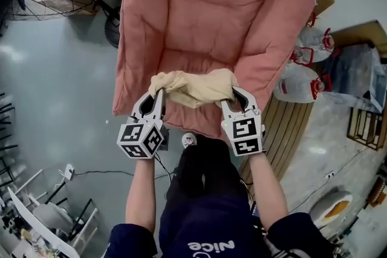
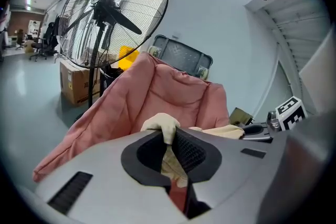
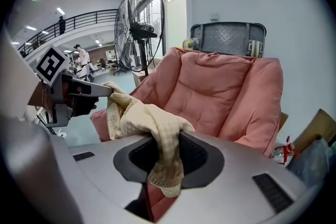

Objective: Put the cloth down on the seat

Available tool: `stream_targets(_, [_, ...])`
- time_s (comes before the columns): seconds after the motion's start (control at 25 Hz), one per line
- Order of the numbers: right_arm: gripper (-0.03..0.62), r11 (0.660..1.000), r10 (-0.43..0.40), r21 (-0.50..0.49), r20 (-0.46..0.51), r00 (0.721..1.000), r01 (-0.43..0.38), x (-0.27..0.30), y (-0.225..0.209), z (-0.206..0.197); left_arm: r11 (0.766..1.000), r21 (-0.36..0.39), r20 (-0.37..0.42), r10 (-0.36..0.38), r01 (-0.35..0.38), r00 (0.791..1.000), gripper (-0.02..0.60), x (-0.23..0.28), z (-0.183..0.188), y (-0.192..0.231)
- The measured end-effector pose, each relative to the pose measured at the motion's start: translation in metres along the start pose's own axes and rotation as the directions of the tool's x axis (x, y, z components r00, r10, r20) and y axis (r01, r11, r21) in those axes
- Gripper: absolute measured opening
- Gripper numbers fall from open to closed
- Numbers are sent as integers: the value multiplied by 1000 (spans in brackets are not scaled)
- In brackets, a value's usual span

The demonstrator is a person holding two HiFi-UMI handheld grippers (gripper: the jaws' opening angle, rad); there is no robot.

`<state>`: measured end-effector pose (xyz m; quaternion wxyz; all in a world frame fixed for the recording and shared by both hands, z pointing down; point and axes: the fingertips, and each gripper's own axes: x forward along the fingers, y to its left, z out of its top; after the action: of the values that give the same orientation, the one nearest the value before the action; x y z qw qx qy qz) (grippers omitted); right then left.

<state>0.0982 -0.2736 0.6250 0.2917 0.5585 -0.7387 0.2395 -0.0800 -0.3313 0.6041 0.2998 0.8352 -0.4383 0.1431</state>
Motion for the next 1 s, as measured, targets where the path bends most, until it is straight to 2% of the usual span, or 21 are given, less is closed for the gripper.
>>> stream_targets(0.56, [117,997,46,59,-93,995,-40,86,8,-53,997,-58,-92,46,-51,995,44,58,-64,56])
stream_targets(1.0, [117,991,78,118,-159,984,-59,134,14,-94,989,-112,-136,76,-92,988,44,88,-112,79])
